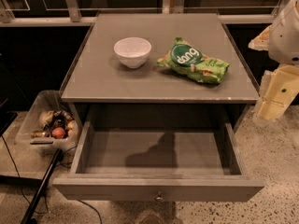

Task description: Close top drawer

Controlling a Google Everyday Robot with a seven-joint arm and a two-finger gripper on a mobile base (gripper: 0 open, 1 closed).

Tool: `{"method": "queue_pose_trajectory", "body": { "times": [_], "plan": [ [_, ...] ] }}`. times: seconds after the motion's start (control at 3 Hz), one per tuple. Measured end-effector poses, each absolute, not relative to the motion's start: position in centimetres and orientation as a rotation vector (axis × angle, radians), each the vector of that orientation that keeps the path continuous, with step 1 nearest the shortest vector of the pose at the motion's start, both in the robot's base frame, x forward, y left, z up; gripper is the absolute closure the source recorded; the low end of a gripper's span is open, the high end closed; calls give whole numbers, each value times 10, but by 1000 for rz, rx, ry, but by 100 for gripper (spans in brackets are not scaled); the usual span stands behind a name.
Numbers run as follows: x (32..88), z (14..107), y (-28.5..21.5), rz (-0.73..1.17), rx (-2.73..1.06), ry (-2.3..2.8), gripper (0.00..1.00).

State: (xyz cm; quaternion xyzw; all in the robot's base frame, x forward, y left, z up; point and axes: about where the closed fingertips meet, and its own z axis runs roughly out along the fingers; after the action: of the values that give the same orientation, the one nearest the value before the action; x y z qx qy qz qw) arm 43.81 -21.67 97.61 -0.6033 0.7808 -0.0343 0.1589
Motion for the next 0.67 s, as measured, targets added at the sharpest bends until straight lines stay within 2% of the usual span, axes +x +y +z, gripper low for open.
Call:
{"method": "queue_pose_trajectory", "body": {
  "times": [0.67],
  "plan": [
    [428,967,-217,-84,-1691,2223,0]
  ]
}}
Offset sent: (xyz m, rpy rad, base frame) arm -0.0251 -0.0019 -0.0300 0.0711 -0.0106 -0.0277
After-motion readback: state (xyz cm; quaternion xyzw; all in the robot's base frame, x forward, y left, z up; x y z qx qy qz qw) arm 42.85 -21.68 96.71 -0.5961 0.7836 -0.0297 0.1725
